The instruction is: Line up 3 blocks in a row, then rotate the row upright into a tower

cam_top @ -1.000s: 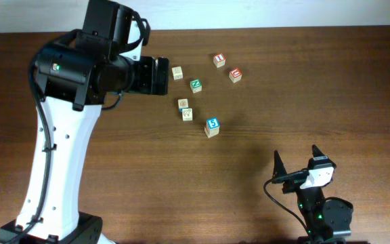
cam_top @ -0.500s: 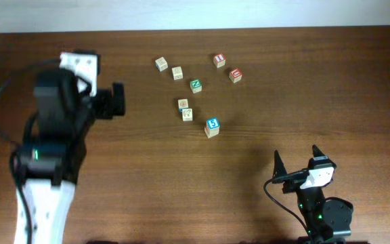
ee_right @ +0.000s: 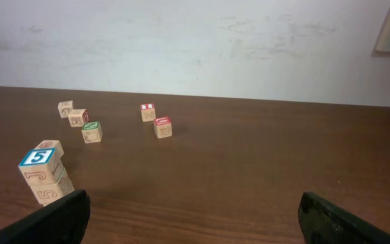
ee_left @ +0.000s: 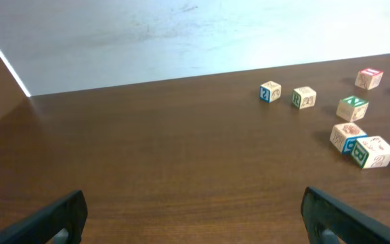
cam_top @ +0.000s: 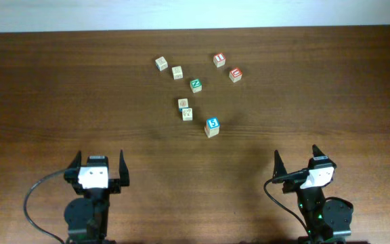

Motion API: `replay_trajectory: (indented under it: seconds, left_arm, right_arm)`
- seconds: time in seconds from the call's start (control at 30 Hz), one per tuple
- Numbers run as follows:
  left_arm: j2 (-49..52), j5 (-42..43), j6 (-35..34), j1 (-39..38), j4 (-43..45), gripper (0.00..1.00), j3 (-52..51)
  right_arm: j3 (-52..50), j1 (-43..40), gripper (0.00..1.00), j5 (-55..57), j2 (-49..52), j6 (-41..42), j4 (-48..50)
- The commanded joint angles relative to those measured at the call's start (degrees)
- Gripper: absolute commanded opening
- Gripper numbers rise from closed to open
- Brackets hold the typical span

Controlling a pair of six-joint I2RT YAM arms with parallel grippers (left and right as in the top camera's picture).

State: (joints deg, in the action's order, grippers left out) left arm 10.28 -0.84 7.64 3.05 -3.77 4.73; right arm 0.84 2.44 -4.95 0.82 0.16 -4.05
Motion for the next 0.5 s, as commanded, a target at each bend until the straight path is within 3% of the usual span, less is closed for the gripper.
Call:
replay_trajectory:
  seconds: [0.0, 0.2, 0.47]
  left_arm:
    - [-4.96, -0.42, 3.37, 0.22, -0.81, 0.99, -4.28]
    - [-10.16, 0.28, 5.73, 0.02, -0.92, 0.99, -4.26]
    - [-9.99, 0.24, 5.73, -0.44, -0.96, 0.99, -4.22]
  right_arm:
    - [-0.52, -0.22, 0.98, 0.48, -0.46, 0.09, -0.09]
    - [-0.52, -0.22, 0.98, 0.46, -0.46, 0.09, -0.09]
    - [-0.52, -0.22, 0.98, 0.48, -0.46, 0.09, -0.09]
